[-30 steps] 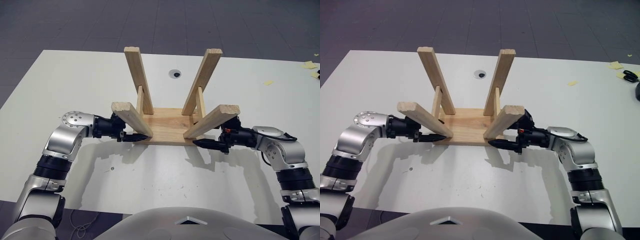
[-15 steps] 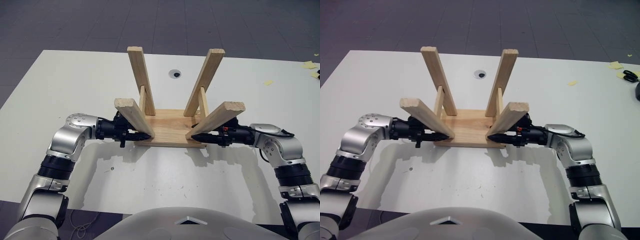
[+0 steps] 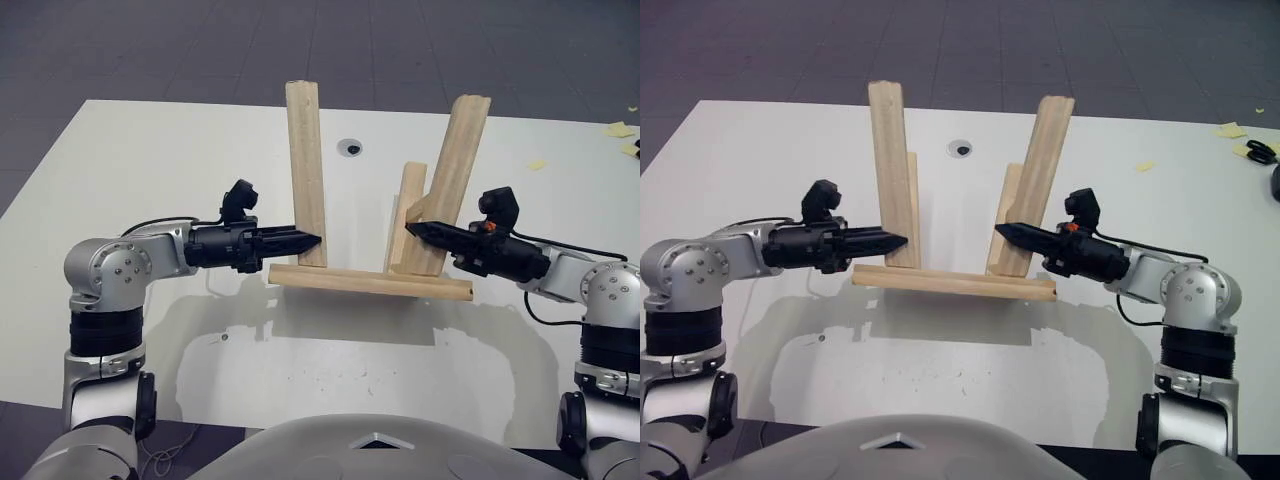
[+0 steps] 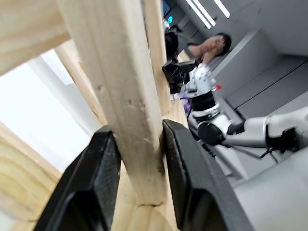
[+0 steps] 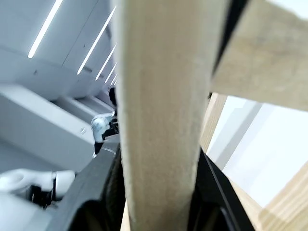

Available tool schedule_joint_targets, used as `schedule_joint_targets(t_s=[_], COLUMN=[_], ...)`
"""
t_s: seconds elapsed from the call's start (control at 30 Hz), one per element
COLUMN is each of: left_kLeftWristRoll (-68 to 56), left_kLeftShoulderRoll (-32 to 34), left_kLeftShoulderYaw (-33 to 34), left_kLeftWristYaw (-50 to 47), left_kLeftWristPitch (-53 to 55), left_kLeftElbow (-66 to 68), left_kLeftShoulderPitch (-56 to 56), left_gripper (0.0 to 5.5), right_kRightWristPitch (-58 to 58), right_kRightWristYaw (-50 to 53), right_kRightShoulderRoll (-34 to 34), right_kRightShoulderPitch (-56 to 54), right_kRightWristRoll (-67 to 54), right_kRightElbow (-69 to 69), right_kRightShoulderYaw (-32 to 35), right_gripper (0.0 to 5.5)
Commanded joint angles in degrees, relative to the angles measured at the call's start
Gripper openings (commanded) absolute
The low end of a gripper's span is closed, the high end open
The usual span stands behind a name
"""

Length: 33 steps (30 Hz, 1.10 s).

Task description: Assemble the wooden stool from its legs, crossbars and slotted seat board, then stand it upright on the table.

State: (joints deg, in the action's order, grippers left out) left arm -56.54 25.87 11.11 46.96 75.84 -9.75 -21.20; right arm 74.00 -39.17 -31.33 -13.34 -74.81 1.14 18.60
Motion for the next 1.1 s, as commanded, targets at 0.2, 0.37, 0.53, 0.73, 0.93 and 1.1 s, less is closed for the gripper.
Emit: schedule_joint_targets(t_s=[0.2,0.37,0.53,0.73,0.93,1.1], left_kLeftWristRoll=[7.4,7.9,10.5,26.2,31.0,29.0], left_kLeftShoulderRoll=[-3.9,0.4,10.1,11.8,8.2,9.8], left_kLeftShoulderYaw=[6.8,8.0,9.8,-4.1,-13.1,-11.2], left_kLeftWristYaw=[-17.6,-13.1,1.1,7.7,8.2,9.4], left_kLeftWristPitch=[-9.6,-15.4,-27.2,-45.8,-50.8,-49.9], left_kLeftElbow=[3.1,-2.2,-7.3,-3.9,-2.2,-0.3], left_kLeftShoulderPitch=[-2.5,2.8,9.1,9.4,6.9,8.4], left_gripper=[2.5,3.24,4.06,5.04,5.39,5.39], right_kRightWristPitch=[-6.0,-8.9,-15.3,-23.5,-21.5,-14.1], right_kRightWristYaw=[17.6,8.9,-6.1,-16.7,-18.9,-23.9], right_kRightShoulderRoll=[2.6,-3.3,-10.7,-10.1,-8.3,-15.7], right_kRightShoulderPitch=[-4.1,-3.0,5.7,6.0,4.3,7.4], right_kRightWristRoll=[-2.2,3.2,9.0,19.7,21.0,18.3], right_kRightElbow=[0.5,-1.0,3.5,7.3,3.9,-8.8], right_kRightShoulderYaw=[4.7,4.8,8.8,-3.9,-8.9,-1.3], right_gripper=[2.88,3.6,4.39,5.34,5.4,5.4])
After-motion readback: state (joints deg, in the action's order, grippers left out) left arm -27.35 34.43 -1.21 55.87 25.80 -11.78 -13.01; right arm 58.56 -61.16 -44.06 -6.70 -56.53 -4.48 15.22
